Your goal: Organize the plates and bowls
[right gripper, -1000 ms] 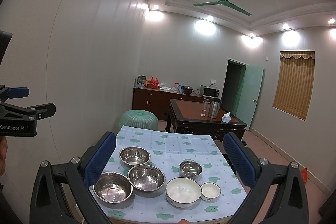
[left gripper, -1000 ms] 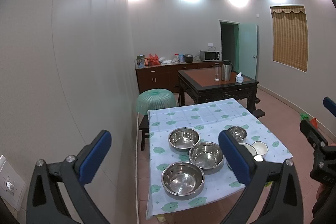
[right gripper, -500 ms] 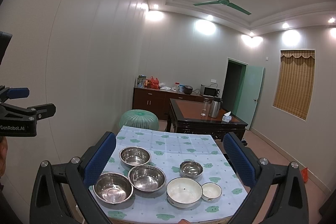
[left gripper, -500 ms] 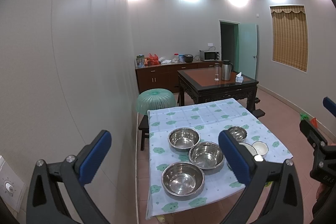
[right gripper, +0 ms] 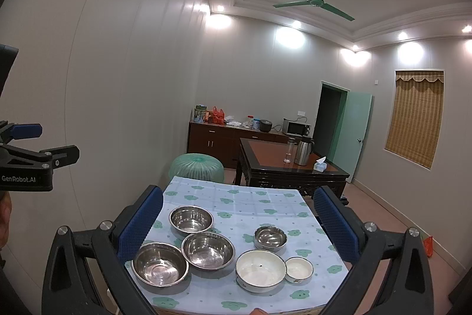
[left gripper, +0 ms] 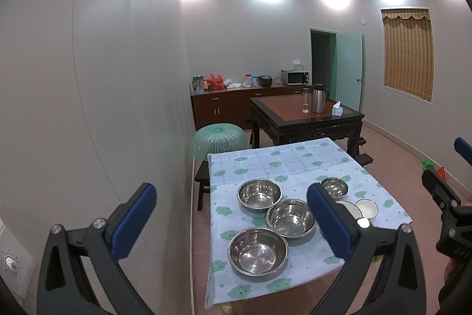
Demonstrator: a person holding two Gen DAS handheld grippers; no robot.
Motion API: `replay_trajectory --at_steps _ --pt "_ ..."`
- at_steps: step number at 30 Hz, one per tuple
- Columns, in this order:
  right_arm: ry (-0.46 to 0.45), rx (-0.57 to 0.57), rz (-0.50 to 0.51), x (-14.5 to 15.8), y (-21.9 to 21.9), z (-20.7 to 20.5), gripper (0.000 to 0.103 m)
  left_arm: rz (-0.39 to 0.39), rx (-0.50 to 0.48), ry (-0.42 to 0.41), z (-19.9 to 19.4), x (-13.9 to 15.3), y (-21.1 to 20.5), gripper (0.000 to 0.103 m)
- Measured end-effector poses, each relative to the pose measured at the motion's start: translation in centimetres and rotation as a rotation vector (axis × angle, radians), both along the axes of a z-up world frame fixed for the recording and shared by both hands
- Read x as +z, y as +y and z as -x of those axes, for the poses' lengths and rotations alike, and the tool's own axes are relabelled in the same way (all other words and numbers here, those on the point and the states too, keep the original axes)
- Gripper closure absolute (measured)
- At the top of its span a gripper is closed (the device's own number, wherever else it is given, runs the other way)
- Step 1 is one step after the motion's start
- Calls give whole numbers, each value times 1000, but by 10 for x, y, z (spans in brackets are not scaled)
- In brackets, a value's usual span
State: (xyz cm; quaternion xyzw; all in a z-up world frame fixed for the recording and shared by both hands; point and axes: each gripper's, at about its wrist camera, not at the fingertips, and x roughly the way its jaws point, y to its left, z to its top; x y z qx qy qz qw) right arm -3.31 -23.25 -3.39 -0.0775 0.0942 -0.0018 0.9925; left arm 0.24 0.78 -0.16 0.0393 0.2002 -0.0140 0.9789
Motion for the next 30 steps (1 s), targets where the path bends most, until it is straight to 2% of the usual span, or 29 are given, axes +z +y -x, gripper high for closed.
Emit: replay_trajectory --at_steps 30 --pt "14 10 -1 -7 5 -9 0 -1 11 13 -7 -10 4 0"
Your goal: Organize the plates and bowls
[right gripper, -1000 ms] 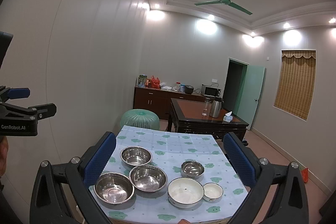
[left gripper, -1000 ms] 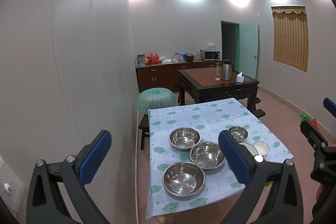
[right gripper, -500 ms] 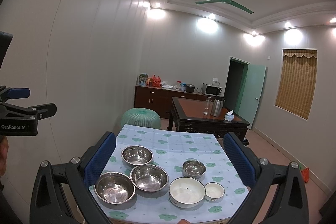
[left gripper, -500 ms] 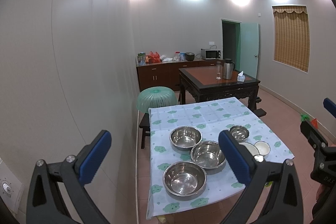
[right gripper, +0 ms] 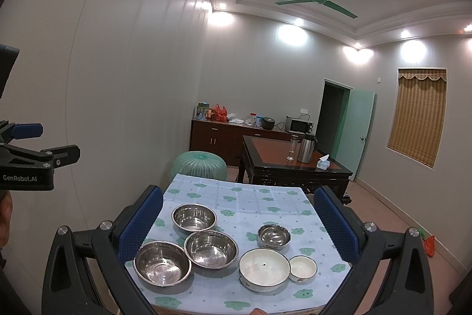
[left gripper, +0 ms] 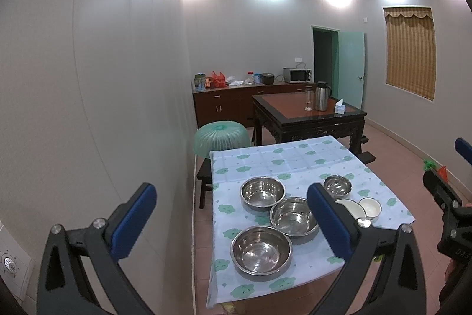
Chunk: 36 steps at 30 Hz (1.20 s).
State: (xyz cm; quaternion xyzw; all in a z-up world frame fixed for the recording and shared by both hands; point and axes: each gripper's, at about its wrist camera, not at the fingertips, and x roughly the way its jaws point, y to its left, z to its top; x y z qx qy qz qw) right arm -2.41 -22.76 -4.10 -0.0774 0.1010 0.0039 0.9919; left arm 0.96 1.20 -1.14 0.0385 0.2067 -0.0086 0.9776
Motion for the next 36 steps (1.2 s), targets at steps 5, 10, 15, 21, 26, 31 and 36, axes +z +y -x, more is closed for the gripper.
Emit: replay_trajectory --at_steps 5,10,15,21,26,31,36 --pt "5 3 -1 -2 1 -1 0 -1 3 7 -3 -4 1 0" --pt "16 4 2 -5 3 -5 0 -3 4 17 -8 -8 4 0" --pt "26 4 2 -7 4 -10 0 0 1 36 -14 -11 8 0" --pt "61 0 3 -14 5 -18 0 -5 -3 90 -28 -28 11 0" --pt "102 0 -5 -28 2 -25 0 -5 -4 145 -41 -44 10 0" --pt "136 4 -18 -38 -6 -31 0 -16 -6 182 -51 -57 1 0" --pt "147 14 -25 -41 -14 -37 0 -21 5 223 -62 -71 -7 0"
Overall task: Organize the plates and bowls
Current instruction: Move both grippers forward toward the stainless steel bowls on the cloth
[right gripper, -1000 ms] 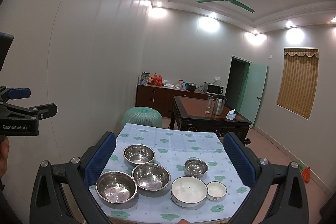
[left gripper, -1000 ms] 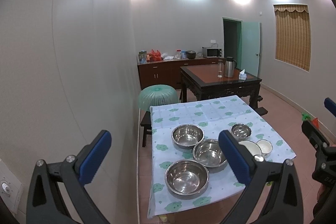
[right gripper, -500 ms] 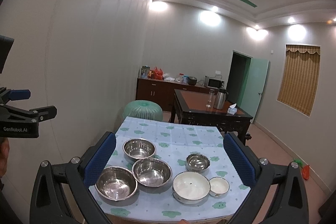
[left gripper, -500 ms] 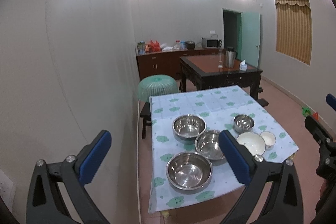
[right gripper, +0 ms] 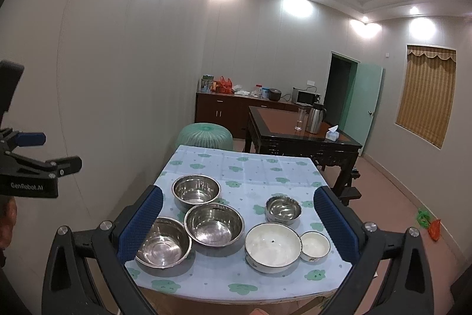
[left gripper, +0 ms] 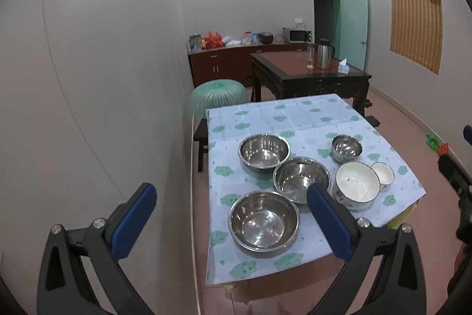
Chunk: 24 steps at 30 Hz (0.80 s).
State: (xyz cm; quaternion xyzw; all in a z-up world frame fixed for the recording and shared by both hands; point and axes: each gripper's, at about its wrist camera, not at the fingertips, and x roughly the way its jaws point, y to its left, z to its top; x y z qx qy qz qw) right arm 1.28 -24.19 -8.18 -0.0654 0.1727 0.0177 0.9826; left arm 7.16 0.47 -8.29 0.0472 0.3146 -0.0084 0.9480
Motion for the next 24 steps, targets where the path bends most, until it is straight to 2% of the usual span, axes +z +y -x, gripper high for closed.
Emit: replay_trajectory --at_steps 9,14,18,24 --pt "35 52 -7 -22 -18 -17 0 -43 27 64 -19 -26 -27 0" --pt "67 94 -43 -34 -36 -32 0 -65 51 104 -27 -41 -43 0" --pt "129 161 -61 -49 -47 -53 0 -67 115 177 -36 -57 -47 0" --pt "211 253 -73 -69 -47 -96 0 -38 152 218 -56 -75 -42 0"
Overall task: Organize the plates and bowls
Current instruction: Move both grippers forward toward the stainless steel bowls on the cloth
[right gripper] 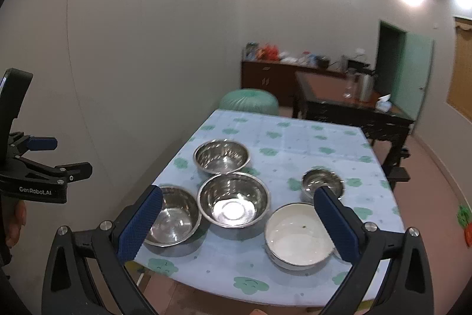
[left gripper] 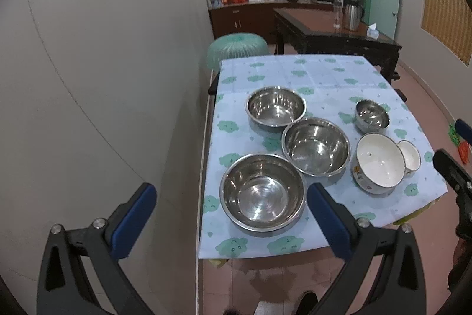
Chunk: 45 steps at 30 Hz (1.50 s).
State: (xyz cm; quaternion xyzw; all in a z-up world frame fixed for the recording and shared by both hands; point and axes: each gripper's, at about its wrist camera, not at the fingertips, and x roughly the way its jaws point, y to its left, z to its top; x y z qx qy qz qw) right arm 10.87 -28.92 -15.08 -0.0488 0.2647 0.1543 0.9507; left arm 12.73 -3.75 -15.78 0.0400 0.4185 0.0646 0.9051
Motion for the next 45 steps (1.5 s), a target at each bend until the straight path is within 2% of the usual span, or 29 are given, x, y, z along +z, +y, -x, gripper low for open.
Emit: replay_trajectory --at_steps 4,8,10,18,23,26,28,31,33,38,45 --pt "30 6 -1 -12 9 -19 0 8 -23 23 -27 -14 9 0" --pt "68 -50 -19 -22 22 -42 0 27 -87 31 -64 -30 25 0" --pt "80 -77 7 -26 32 -53 0 48 -103 30 -80 -36 35 0" --pt "143 -167 45 -43 44 -93 1 82 -178 112 -138 -77 46 0" --pt "212 -137 65 -71 42 -133 1 97 -178 177 -167 -102 33 0" --pt "254 -120 58 -86 35 -159 1 78 -176 206 -182 -114 19 0" --pt "282 -111 62 -96 32 -178 1 125 -191 236 -192 -123 12 0" --pt "316 -92 75 -112 26 -200 1 100 -208 267 -205 -138 -9 0" --pt "345 -88 75 -121 22 -214 3 110 -207 291 -214 -148 -17 0" --pt "390 -51 79 -140 20 -243 3 111 -172 296 -243 -156 -14 0" --pt "394 11 53 -146 34 -295 3 102 -114 266 -291 -155 5 0"
